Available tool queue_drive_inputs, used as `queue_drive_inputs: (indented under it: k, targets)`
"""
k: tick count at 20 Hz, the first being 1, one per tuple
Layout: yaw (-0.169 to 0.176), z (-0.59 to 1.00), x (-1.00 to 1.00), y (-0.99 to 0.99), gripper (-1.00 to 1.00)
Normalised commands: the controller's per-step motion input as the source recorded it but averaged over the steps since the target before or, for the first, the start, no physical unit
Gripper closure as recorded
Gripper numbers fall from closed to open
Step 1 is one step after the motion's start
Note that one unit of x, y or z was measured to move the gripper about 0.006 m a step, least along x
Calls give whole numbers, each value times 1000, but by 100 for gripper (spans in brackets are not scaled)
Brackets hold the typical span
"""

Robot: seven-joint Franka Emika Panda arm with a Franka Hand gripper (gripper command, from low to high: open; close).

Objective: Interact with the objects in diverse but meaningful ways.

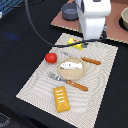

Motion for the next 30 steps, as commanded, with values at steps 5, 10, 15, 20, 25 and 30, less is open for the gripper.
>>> queue_drive_inputs:
  k: [5,10,15,20,25,30]
  targets:
    - [-102,-259,-854,-240,-100]
    - [-92,-348,-858,-254,-100]
    - [-83,-477,-804,-156,-100]
    - [-64,-650,-810,-66,-100]
    - [-60,-641,-788,0,-100]
    - [-40,-500,-749,0,-100]
